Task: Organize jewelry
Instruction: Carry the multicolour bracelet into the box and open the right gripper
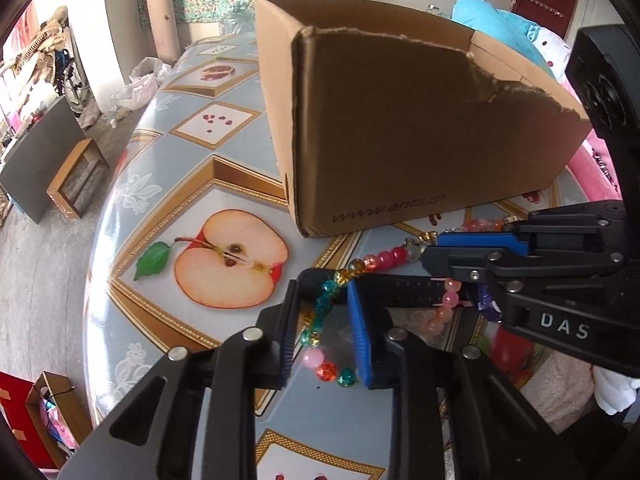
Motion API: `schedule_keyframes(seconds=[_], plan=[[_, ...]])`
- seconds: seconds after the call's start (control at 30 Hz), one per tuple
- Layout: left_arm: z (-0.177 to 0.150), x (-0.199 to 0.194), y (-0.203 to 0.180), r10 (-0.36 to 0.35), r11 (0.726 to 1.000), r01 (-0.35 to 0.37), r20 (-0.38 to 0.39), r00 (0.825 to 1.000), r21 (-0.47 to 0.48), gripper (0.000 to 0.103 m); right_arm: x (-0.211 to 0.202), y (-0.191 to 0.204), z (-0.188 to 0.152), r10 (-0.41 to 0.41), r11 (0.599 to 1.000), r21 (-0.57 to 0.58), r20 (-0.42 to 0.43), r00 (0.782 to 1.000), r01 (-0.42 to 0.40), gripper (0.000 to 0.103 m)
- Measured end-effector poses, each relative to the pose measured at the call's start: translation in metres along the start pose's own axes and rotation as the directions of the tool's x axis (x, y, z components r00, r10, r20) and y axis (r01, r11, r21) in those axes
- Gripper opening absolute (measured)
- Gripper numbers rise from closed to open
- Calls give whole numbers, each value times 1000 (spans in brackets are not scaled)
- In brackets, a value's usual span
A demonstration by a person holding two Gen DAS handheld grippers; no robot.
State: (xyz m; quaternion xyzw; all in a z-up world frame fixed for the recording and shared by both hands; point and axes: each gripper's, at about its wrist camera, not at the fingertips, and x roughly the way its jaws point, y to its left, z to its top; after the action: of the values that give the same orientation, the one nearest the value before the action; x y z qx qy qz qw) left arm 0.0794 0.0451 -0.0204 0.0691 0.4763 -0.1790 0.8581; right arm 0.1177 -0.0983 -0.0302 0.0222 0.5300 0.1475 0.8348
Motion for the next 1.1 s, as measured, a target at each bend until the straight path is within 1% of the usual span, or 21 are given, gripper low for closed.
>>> schedule_keyframes(seconds=[0.03, 0.07, 0.1, 0.17, 0.3, 0.37, 0.47, 0.5, 0.6, 0.63, 0.7, 0.73, 0.8, 0.83, 0.9, 0.93, 1.0, 1.03, 1.1], plan=[[0, -1, -1, 10, 1000, -10, 4, 1000, 3, 16, -2, 0, -1, 3, 1000, 3, 9, 1000, -3, 8], [0, -2, 0, 4, 1000, -4, 6, 1000, -2, 11, -2, 3, -3, 7, 1000, 6, 17, 1000, -7, 8], [0, -4, 1, -8, 1000, 9, 8, 1000, -11, 9, -3, 5, -4, 17, 1000, 11, 28, 999, -17, 8], [0, -14, 4, -40, 998, 41, 29, 999, -43, 9, -13, 3, -8, 33, 999, 13, 54, 998, -33, 8], [-3, -36, 2, -74, 995, 79, 76, 994, -64, 9, -32, 8, -16, 64, 998, 6, 106, 992, -64, 8], [-4, -47, 1, -95, 992, 103, 100, 990, -77, 9, -43, 14, -18, 79, 997, 3, 124, 989, -80, 8], [0, -68, 1, -134, 985, 148, 155, 979, -88, 9, -58, 17, -20, 106, 994, -2, 158, 982, -107, 8], [3, -79, 0, -149, 982, 167, 185, 971, -85, 9, -65, 19, -20, 108, 994, -8, 175, 979, -109, 8], [18, -100, -1, -183, 976, 205, 242, 953, -68, 9, -93, 15, -16, 138, 990, -21, 230, 963, -137, 8], [27, -111, -3, -197, 975, 217, 271, 942, -48, 9, -107, 10, -12, 155, 988, -27, 251, 955, -153, 8], [48, -130, -9, -212, 974, 225, 325, 922, 0, 9, -120, 11, -7, 174, 985, -43, 289, 942, -169, 8], [55, -137, -11, -221, 973, 229, 344, 913, 17, 9, -132, 11, 1, 186, 983, -55, 319, 929, -178, 8], [83, -150, -17, -232, 972, 226, 394, 889, 62, 9, -152, 4, 7, 200, 980, -67, 356, 913, -188, 8], [92, -153, -19, -233, 972, 221, 405, 884, 77, 9, -157, 2, 15, 200, 980, -71, 371, 907, -188, 8], [119, -152, -26, -221, 975, 189, 430, 875, 116, 9, -161, -6, 33, 195, 981, -75, 399, 896, -180, 8], [128, -150, -24, -221, 975, 184, 428, 876, 128, 9, -157, -11, 43, 191, 982, -72, 399, 897, -176, 8], [149, -134, -26, -229, 972, 190, 400, 887, 137, 9, -145, -28, 64, 201, 979, -50, 369, 907, -197, 8], [161, -121, -26, -226, 973, 189, 370, 901, 136, 9, -139, -41, 74, 214, 976, -32, 342, 915, -216, 8], [179, -94, -27, -193, 979, 159, 317, 929, 131, 9, -125, -50, 87, 208, 976, -6, 296, 932, -216, 8]])
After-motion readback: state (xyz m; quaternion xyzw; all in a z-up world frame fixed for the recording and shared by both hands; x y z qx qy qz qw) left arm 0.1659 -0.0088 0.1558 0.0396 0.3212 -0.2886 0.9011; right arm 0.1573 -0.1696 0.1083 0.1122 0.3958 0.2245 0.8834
